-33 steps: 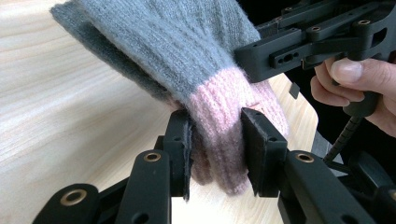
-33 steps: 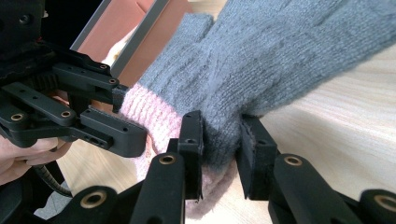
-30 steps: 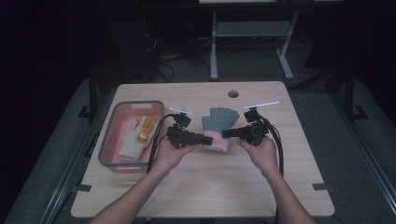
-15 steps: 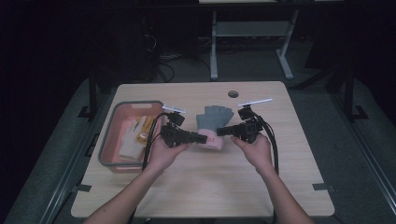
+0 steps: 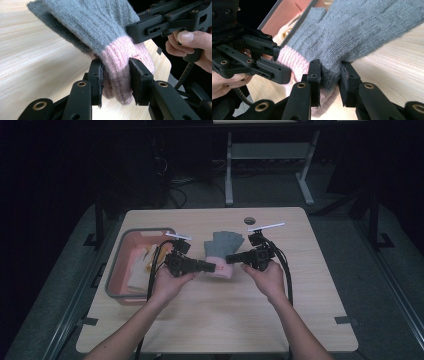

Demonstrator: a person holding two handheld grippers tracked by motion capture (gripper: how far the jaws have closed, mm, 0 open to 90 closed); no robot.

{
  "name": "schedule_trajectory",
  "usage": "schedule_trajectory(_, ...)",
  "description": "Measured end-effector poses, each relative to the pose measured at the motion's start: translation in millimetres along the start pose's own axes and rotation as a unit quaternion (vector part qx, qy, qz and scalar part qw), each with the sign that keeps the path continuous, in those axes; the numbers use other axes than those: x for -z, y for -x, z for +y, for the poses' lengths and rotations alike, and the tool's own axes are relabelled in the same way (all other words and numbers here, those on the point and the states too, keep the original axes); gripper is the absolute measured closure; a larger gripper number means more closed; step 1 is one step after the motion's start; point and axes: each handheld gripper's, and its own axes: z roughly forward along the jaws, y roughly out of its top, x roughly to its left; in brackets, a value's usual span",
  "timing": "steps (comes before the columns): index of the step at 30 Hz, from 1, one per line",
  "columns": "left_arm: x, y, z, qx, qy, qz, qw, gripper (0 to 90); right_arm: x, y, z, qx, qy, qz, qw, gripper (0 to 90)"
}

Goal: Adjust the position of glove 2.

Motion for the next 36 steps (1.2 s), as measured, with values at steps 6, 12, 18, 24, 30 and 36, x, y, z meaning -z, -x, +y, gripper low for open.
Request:
schedule_trajectory(6,7.4,-1.2,-0.3,0.004,0.005,0.0,1.0,65.4,-2.8,-4.2,3.5,0.003,0.002,0.007,1.0,72.6)
schedule_trajectory(12,14.7,-4.3,-0.7,-0.001,0.007,0.001,1.0,65.6,-6.8,-6.6,6.0,0.003,0.005,0.016,0.9999,72.6)
schedule_trajectory(18,21.7,-8.1,-1.4,0.002,0.011,0.002,0.9999,65.7,-11.3,-11.9,10.4,0.005,0.001,0.018,0.9998,72.6)
schedule_trajectory(24,31.3,-11.5,-2.5,0.004,0.018,0.004,0.9998,65.7,-16.0,-18.2,15.5,0.011,0.002,0.022,0.9997,72.5)
schedule_trajectory(30,39.4,-14.2,-3.9,0.008,0.025,0.006,0.9996,65.8,-20.7,-23.3,19.4,0.016,0.002,0.027,0.9995,72.5)
schedule_trajectory(36,48.4,-18.4,-4.5,0.007,0.029,0.005,0.9995,66.0,-25.8,-28.9,24.4,0.026,0.001,0.031,0.9992,72.4)
